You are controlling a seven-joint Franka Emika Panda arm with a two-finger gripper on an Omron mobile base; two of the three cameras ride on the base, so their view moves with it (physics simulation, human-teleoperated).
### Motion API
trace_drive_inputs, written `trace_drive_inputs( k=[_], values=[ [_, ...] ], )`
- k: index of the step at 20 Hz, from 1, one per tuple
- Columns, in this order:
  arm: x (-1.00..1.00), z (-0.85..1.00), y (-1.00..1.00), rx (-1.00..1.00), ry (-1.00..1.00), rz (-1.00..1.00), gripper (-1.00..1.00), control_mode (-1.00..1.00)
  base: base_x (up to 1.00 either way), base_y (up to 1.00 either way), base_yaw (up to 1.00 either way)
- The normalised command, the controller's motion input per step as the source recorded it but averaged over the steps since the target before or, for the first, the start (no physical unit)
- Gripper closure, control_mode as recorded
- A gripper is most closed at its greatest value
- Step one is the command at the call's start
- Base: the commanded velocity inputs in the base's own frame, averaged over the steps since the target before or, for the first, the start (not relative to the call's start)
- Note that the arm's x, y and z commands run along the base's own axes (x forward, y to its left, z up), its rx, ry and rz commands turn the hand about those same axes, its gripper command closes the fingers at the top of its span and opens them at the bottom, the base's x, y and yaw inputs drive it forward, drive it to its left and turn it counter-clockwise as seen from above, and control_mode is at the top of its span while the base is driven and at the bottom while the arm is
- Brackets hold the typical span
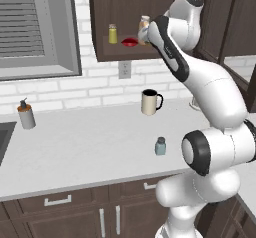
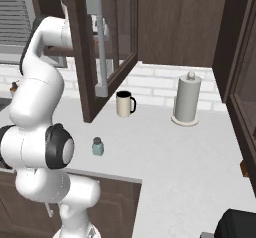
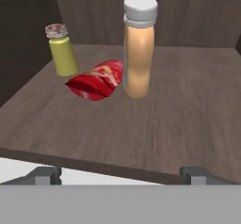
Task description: Put the shaker and condiment bottle from the counter next to their counterparts in the cabinet.
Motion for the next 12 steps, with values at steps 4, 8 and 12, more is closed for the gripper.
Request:
trace_drive_inputs(
  k=[4,8,12],
  values=[
    [-0.49,0.00,0.00,0.00,-0.05,0.00,-1.00,-1.00,0.00,0.00,0.00],
    [-0.49,-0.03,0.00,0.00,-0.03,0.00,-1.00,-1.00,0.00,0.00,0.00],
    [-0.48,-0.07,0.00,0.00,-0.01,0.00,-1.00,-1.00,0.00,0.00,0.00]
  ],
)
